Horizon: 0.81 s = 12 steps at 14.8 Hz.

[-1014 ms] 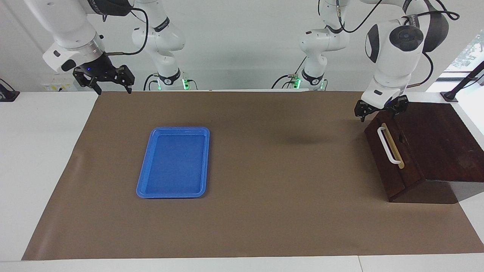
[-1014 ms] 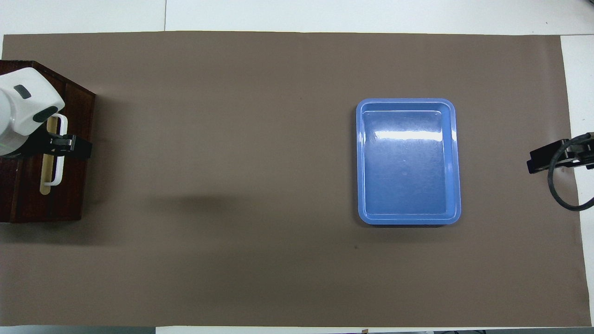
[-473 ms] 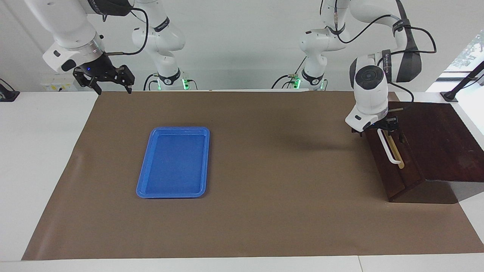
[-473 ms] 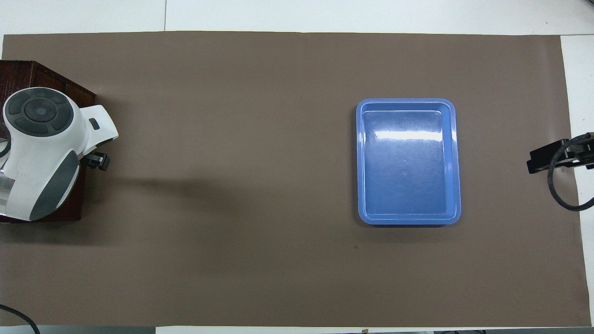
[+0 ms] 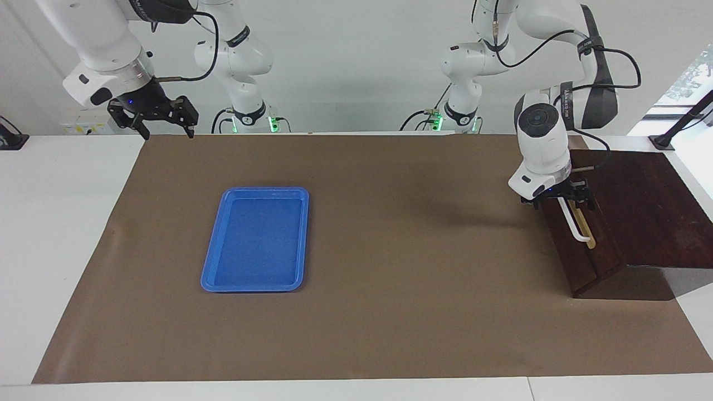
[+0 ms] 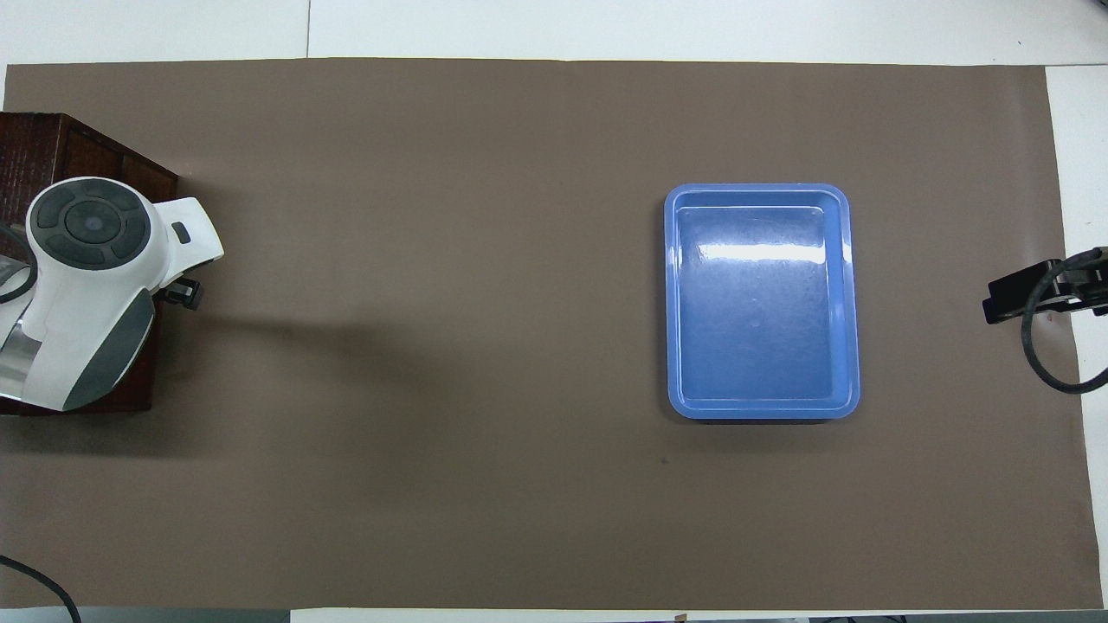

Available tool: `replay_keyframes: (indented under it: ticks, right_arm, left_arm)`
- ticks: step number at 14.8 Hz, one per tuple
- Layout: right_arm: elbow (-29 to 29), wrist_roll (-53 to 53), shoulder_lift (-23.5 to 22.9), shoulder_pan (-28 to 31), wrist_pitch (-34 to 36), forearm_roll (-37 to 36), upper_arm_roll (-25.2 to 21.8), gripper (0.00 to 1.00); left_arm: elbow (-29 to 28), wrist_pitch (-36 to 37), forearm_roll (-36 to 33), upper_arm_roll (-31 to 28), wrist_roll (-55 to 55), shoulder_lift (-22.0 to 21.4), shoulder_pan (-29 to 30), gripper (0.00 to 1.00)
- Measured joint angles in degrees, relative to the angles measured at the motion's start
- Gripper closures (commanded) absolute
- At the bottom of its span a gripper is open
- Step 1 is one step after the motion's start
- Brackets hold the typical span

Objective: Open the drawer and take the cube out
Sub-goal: 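Grasp the white drawer handle with the left gripper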

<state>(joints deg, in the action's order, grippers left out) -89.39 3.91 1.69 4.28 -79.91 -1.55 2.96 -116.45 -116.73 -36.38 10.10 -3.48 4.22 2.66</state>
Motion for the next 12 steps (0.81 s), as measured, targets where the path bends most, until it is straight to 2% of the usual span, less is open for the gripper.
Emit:
replay_keyframes:
  ticks: [7,12]
  right_arm:
    - [0.01,0.00,0.00,0.00,0.00,0.00,0.00,0.00]
    - [0.01,0.00,0.00,0.00,0.00,0.00,0.00,0.00]
  left_arm:
    - [-0.12,-3.64,-0.56,-0.26,-6.64,2.11,1.47,0.00]
    - [-0.17,-4.10,-4.89,-0.09,-11.67,4.93,1.45,0.00]
